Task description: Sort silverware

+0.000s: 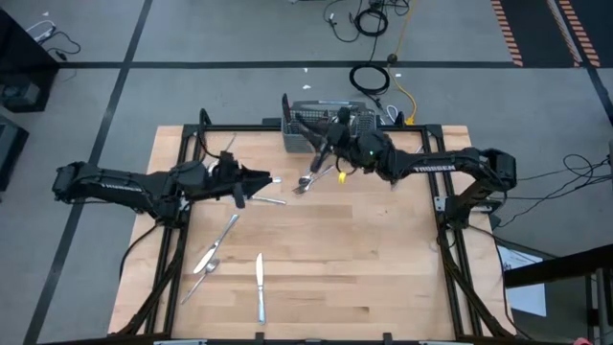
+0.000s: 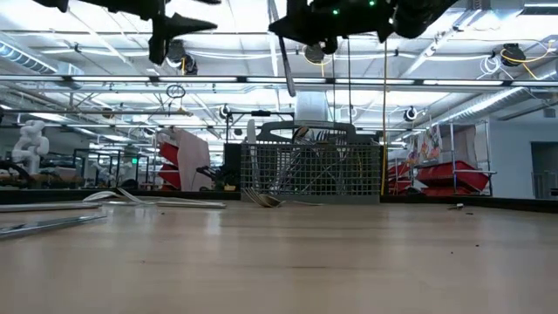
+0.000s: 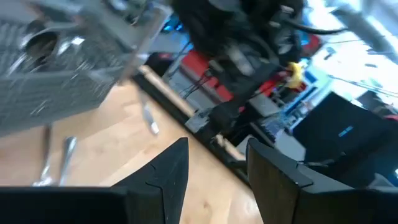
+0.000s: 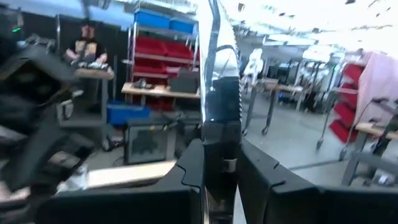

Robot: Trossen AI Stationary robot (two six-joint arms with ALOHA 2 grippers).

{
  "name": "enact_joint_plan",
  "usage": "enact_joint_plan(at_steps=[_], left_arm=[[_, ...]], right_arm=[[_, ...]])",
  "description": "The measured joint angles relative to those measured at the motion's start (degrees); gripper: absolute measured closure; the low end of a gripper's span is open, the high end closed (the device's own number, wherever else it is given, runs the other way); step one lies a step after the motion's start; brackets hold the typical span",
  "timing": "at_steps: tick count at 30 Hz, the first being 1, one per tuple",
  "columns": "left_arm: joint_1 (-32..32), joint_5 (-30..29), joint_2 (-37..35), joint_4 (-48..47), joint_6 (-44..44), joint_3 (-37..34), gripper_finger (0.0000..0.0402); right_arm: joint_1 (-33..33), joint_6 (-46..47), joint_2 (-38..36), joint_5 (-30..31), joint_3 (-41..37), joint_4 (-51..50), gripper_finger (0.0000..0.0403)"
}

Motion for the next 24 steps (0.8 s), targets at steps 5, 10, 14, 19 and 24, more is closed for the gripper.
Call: enact_joint_plan(at_steps=[5, 10, 14, 19, 24], left_arm=[[-1.6, -0.1, 0.0, 4.1, 2.0, -1.1, 0.0237], [-3.4, -0.1, -0.1, 4.4, 3.3, -1.7, 0.0237], [-5.4, 0.0, -1.1, 4.7, 8.8, -1.7, 0.0237], [-7.8, 0.1, -3.3, 6.5, 16.1, -1.7, 0.0237], [-9.1, 0.2, -4.2, 7.2, 20.5, -1.7, 0.0237]], right_arm=[[-2.6, -3.0, 4.3, -2.8, 8.7, 0.8, 0.0361], [-4.4, -5.7, 11.8, -4.1, 17.0, 1.9, 0.0361], [-6.7, -0.3, 17.7, -7.2, 18.6, 12.3, 0.0361], [-8.5, 2.1, 24.0, -2.2, 18.5, 20.2, 0.0361], [-8.7, 1.4, 27.3, 0.3, 18.5, 24.3, 0.0361]])
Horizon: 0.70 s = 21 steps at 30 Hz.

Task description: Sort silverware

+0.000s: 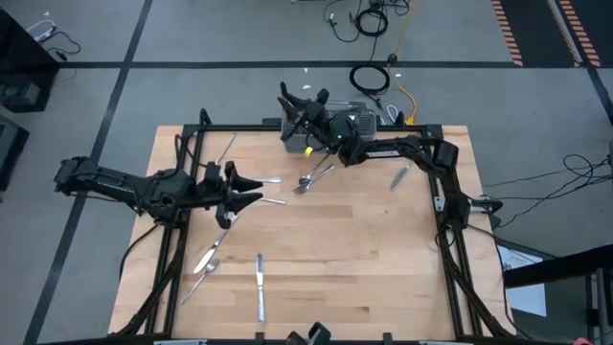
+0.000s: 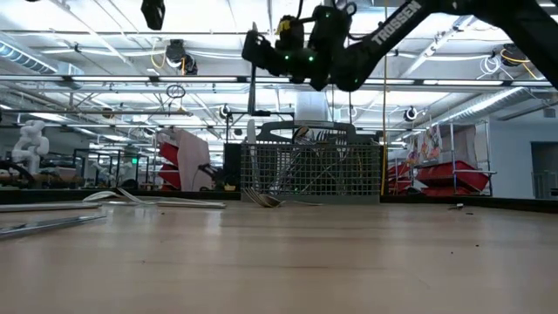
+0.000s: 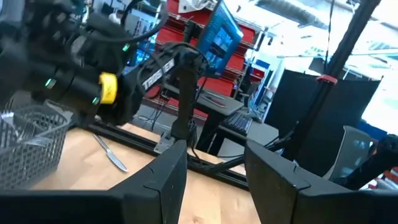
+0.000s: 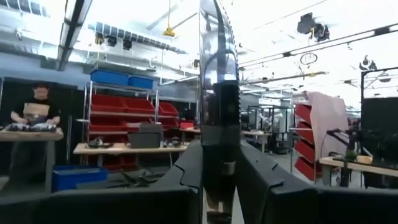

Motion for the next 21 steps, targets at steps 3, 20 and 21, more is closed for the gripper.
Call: enact_joint_plan(at_steps=[3, 20, 21], left_arm=[[-0.6, 0.0, 0.0, -0.2, 1.0, 0.0, 0.0237], [-3.6, 0.3, 0.0, 0.1, 2.5, 0.0, 0.0237], [-3.6, 0.3, 0.0, 0.1, 2.6, 0.0, 0.0237]], right_arm=[[0.0, 0.1, 1.9, 1.5, 0.0, 1.6, 0.0361], [0.1, -2.4, 8.2, 7.7, -1.0, 8.4, 0.0361], [0.1, -2.6, 8.2, 7.7, -1.5, 8.4, 0.0361]])
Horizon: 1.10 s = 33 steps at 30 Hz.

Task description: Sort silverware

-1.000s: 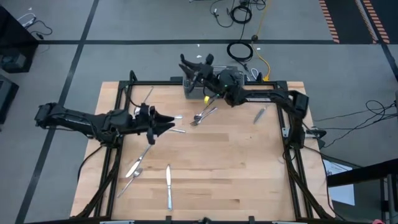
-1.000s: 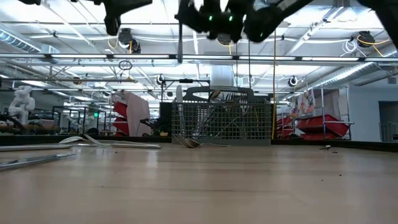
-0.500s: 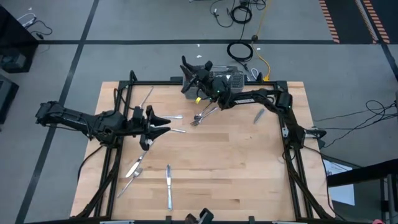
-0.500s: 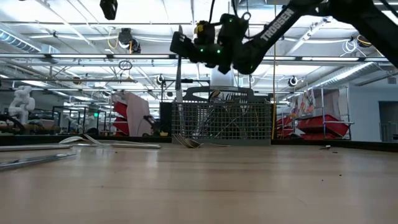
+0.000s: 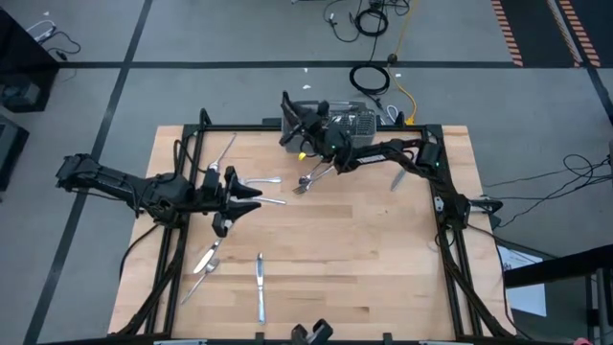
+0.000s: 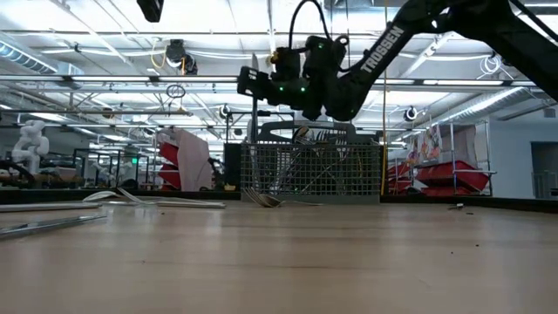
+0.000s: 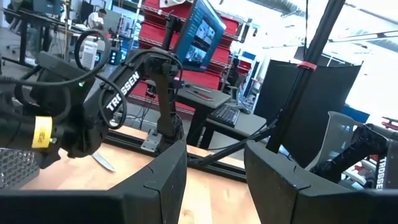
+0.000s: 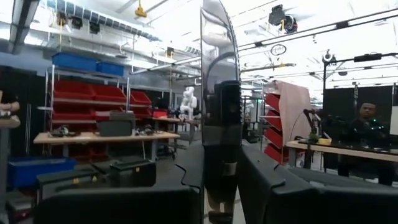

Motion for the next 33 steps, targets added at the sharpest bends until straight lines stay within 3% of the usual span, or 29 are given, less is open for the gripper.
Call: enact_joint_plan(at_steps=[9, 19, 33], left_arm=[[0.0, 0.0, 0.0, -0.2, 0.0, 0.0, 0.0237], [0.0, -0.7, 0.0, 0.2, -0.5, 0.0, 0.0237], [0.0, -1.5, 0.0, 0.2, -0.6, 0.0, 0.0237]], right_arm=[[-0.7, 1.9, 0.1, 0.9, -3.5, 5.0, 0.0361], [-0.8, 12.8, 0.1, 2.2, -3.5, 0.5, 0.0361], [0.1, 20.0, -0.3, 8.4, -3.3, -8.5, 0.0361]])
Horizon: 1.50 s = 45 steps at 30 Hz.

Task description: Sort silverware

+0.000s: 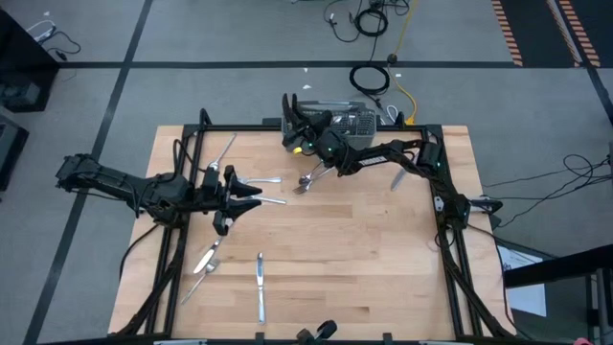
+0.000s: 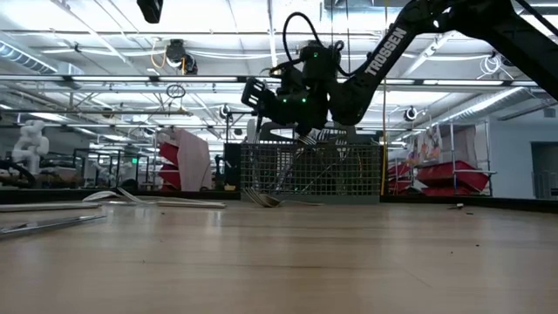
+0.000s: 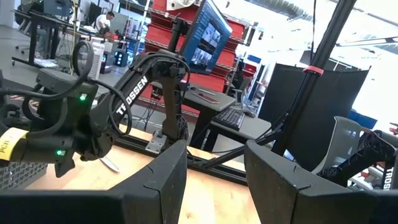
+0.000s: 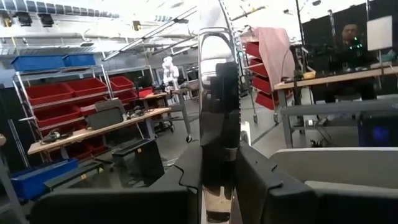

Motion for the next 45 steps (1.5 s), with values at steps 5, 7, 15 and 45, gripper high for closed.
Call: enact_joint_plan(at_steps=[5, 7, 15, 45], left_arm=[[0.0, 0.0, 0.0, 0.0, 0.0, 0.0, 0.0237], [0.0, 0.0, 0.0, 0.0, 0.0, 0.0, 0.0237], [0.0, 0.0, 0.0, -0.2, 0.0, 0.0, 0.0237], [0.0, -1.5, 0.0, -0.1, 0.0, 0.0, 0.0237]], right_arm=[[-0.2, 3.4, -0.2, 0.0, 0.1, -4.0, 0.0361], [-0.4, 4.9, -0.2, 0.0, 0.2, -5.4, 0.0361], [-0.7, 6.8, -0.2, 0.0, 0.1, -10.1, 0.0361], [-1.0, -4.3, -6.8, 1.4, -0.5, -6.7, 0.0289]])
